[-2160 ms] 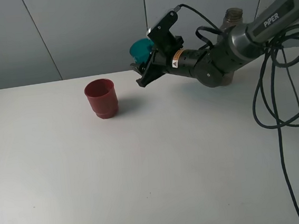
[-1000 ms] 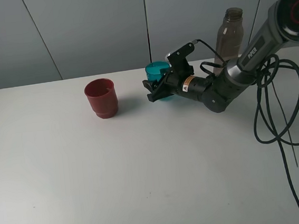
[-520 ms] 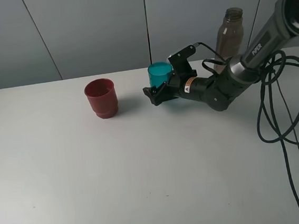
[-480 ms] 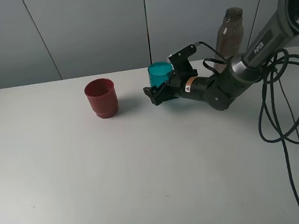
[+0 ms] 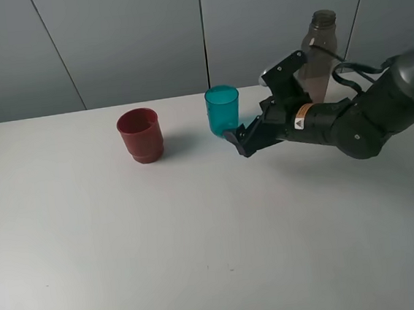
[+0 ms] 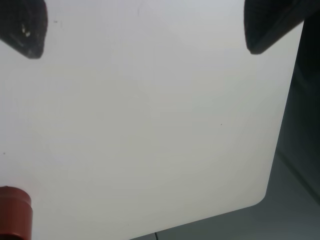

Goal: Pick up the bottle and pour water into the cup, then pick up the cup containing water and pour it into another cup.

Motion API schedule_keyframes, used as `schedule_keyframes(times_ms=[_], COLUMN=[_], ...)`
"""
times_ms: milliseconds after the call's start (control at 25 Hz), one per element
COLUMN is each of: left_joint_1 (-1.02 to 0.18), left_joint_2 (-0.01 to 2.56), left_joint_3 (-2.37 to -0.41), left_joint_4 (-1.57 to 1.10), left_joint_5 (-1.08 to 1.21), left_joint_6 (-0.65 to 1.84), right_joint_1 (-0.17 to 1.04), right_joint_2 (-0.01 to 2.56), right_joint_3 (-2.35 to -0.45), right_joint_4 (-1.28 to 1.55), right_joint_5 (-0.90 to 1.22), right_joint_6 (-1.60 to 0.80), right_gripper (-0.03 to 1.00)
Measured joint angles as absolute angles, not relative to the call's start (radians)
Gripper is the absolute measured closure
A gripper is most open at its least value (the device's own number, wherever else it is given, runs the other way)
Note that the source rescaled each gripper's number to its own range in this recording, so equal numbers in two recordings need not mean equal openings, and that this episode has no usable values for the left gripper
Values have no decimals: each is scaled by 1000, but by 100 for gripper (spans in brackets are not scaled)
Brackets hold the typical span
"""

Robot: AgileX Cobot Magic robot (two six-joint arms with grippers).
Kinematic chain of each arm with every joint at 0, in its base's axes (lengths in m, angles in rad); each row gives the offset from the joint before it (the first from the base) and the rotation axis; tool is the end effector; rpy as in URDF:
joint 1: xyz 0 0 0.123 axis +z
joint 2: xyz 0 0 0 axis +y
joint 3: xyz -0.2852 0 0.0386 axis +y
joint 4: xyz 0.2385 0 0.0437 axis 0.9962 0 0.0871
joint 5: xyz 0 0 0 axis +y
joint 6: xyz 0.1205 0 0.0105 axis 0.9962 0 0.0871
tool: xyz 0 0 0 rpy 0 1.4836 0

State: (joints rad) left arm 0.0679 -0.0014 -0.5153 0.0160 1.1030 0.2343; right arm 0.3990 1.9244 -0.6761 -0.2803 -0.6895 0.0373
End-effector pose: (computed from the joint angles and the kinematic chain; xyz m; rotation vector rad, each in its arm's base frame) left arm 0.0066 0.0022 0.2591 0.1712 2.0691 0.2046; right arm 0.3207 0.1583 0.1087 -0.6961 1.9479 0.3166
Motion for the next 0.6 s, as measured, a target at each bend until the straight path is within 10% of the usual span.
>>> schedule_keyframes(times_ms=[600], left_joint_1=[68], left_joint_2=[-1], left_joint_3=[-515], left_joint_4=[16], left_joint_5=[1103], left_joint_6=[234], right_joint_1=[399], right_joint_2=[796], right_joint_3=[-605], right_joint_4=[-169], right_joint_5=[304], right_joint_6=[70], right_gripper=[-3])
